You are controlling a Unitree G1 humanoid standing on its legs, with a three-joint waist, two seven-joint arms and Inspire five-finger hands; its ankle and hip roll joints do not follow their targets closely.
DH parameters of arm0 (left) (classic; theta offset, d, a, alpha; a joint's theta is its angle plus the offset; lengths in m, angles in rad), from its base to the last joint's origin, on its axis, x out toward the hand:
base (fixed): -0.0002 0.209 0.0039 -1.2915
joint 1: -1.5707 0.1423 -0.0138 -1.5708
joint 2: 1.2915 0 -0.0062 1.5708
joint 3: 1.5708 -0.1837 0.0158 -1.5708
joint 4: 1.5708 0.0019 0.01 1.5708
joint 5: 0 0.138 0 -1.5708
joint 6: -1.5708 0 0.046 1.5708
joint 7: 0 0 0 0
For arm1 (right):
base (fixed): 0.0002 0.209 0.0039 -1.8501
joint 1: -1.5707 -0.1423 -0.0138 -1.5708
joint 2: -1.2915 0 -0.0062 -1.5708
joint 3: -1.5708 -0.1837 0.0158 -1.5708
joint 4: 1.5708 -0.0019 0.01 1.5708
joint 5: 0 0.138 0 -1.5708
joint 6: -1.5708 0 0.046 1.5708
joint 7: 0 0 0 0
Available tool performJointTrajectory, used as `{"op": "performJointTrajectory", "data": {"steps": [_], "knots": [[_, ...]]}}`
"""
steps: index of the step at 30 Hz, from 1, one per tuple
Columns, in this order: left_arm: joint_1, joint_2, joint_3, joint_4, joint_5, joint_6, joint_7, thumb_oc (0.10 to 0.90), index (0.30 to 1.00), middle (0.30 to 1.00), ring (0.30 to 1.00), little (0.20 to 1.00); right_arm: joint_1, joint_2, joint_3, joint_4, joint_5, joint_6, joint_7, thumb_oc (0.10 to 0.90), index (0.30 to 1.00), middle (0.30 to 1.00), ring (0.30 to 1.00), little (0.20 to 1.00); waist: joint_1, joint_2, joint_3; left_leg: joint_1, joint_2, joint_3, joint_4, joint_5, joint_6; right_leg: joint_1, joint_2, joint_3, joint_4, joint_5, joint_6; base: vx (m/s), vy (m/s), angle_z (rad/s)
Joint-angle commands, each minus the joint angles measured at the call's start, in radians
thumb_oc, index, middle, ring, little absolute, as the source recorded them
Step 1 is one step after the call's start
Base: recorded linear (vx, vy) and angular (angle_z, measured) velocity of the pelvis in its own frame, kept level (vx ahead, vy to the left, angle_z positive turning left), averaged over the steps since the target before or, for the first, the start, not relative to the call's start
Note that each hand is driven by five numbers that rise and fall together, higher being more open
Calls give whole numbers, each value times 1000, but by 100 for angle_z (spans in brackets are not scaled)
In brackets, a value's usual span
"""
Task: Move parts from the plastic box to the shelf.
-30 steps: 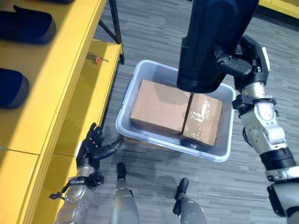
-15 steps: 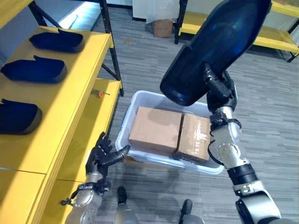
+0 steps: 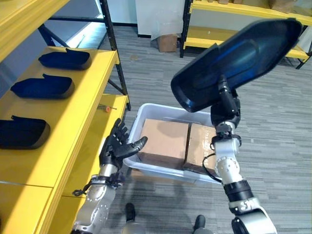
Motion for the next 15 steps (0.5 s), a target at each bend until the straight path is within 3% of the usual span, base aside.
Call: {"op": "performJointTrajectory", "data": {"steps": [1,15], "knots": [[-76,-3,40,-124,13,-129,12,900,1000,1000,1000,1000,-44,7,-44,-182,9,-115,104,400,300,300,300,300,4,-19,-119,97,70,79,-1,-81,-24,12,-55,-38,94,-38,28,5,7,-4],[-221,-33,46,-98,12,-166,43,900,1000,1000,1000,1000,71,32,49,-267,97,-88,187,400,300,300,300,300,-34,-11,-137,113,67,99,-6,-82,-28,13,-58,-23,80,-31,24,1,5,-4]]}}
